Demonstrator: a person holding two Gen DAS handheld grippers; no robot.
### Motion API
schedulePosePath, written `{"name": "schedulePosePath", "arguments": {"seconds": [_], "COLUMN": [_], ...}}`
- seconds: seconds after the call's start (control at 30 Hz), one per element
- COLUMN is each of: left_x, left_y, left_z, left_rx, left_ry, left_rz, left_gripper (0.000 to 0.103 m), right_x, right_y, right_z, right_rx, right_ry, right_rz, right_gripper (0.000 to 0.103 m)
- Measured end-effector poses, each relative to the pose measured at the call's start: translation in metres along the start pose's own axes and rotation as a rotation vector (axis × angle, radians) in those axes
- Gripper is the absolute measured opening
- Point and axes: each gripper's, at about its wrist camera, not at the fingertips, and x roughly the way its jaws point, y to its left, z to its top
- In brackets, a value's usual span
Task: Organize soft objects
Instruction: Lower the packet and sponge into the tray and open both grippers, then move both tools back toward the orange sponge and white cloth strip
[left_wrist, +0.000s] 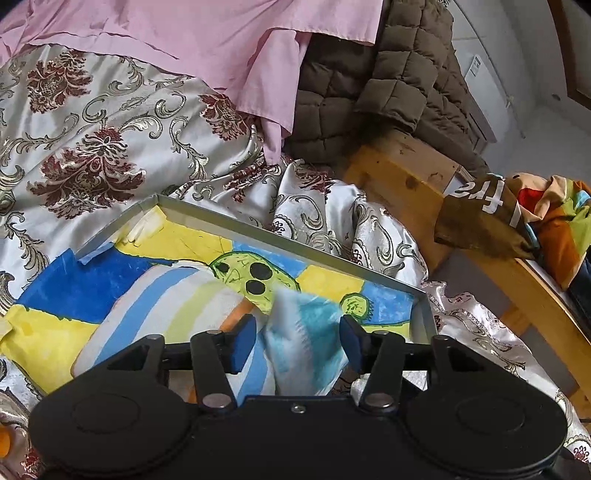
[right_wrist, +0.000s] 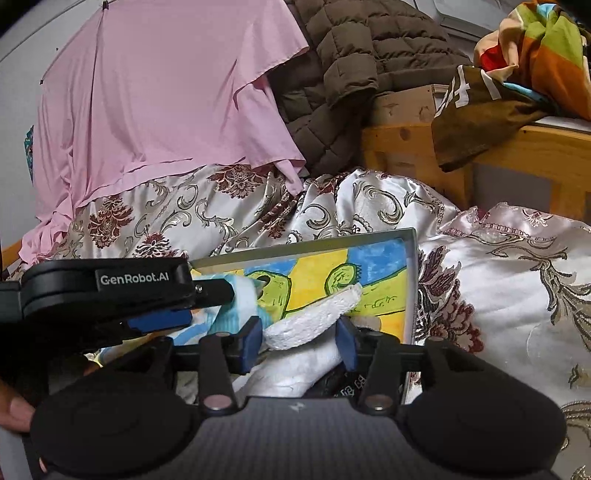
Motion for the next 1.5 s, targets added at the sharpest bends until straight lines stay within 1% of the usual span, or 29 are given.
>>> {"name": "schedulePosePath", "arguments": {"seconds": [0.2, 0.3, 0.37, 0.5, 0.8, 0.83, 0.97, 1.07, 1.17, 1.33, 1.5], "left_x": [-0.006, -0.009, -0.013, -0.026, -0.081, -0.087, -0.116, -0.139, -0.161, -0.197, -0.225], "left_y": [0.004, 0.004, 0.003, 0.0, -0.005, -0.005, -0.007, -0.012, -0.017, -0.018, -0.021], "left_z": [0.002, 0.003, 0.003, 0.004, 0.009, 0.009, 0.005, -0.002, -0.011, -0.018, -0.023], "left_rx": [-0.02, -0.028, -0.03, -0.021, 0.016, 0.016, 0.015, 0.032, 0.055, 0.018, 0.019], "left_ry": [-0.018, -0.028, -0.034, -0.058, -0.112, -0.114, -0.112, -0.119, -0.132, -0.171, -0.206], "left_rz": [-0.004, -0.002, 0.001, 0.018, 0.063, 0.066, 0.074, 0.08, 0.091, 0.104, 0.132], "left_gripper": [0.056, 0.059, 0.062, 0.069, 0.078, 0.079, 0.083, 0.086, 0.088, 0.092, 0.097], "right_x": [0.0, -0.003, -0.008, -0.021, -0.061, -0.066, -0.088, -0.108, -0.124, -0.148, -0.167], "right_y": [0.0, 0.0, 0.0, 0.003, 0.011, 0.012, 0.017, 0.024, 0.031, 0.043, 0.047], "right_z": [0.0, 0.001, 0.003, 0.008, 0.021, 0.021, 0.023, 0.025, 0.025, 0.027, 0.023], "right_rx": [-0.006, -0.007, -0.007, -0.019, -0.025, -0.027, -0.034, -0.044, -0.04, -0.056, -0.038], "right_ry": [0.001, -0.001, -0.011, -0.038, -0.099, -0.105, -0.125, -0.164, -0.195, -0.235, -0.257], "right_rz": [-0.007, -0.011, -0.014, -0.03, -0.034, -0.035, -0.025, -0.027, -0.04, -0.048, -0.032], "right_gripper": [0.055, 0.062, 0.07, 0.075, 0.089, 0.092, 0.097, 0.103, 0.103, 0.103, 0.103]}}
